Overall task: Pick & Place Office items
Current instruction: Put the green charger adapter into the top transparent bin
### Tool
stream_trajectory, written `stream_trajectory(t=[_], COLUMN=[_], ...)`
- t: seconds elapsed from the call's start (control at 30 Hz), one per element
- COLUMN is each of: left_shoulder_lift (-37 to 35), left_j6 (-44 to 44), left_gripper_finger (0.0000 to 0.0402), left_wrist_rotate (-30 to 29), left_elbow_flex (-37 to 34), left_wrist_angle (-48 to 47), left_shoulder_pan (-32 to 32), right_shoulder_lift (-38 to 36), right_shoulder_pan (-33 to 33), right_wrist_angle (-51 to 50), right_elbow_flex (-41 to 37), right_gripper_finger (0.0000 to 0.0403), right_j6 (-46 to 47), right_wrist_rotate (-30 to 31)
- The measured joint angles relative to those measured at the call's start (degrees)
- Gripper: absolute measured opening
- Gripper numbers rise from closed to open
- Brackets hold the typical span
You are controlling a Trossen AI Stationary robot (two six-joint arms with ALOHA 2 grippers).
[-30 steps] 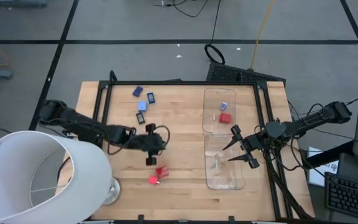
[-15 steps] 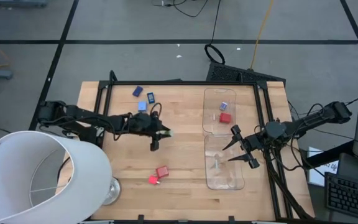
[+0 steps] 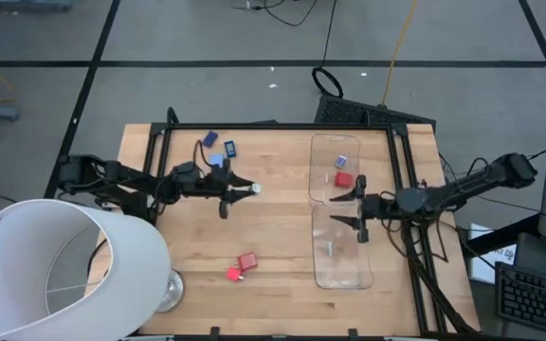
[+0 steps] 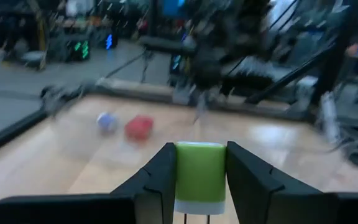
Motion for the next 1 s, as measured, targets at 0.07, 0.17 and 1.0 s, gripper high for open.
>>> stream_trajectory(t=[0.07, 0.17, 1.0], left_shoulder_lift=[-0.02, 0.0, 4.26], left_j6=[0.04, 1.8, 9.09], left_gripper_finger=[0.0112, 0.0112, 0.0111], left_wrist_rotate=[0.67, 0.74, 0.56], left_elbow_flex=[1.27, 4.27, 15.68], left_wrist_angle=[1.18, -0.29, 0.2], left_shoulder_pan=[-0.79, -2.36, -5.32], right_shoulder_lift=[2.38, 6.53, 34.11], right_shoulder_pan=[-1.38, -4.01, -12.29], right_wrist_angle=[2.89, 8.33, 28.02], right_elbow_flex=[0.0, 0.0, 10.53], right_gripper_finger=[0.0205, 0.0205, 0.0205], right_j6=[0.02, 0.02, -0.45], right_wrist_rotate=[0.08, 0.09, -3.11])
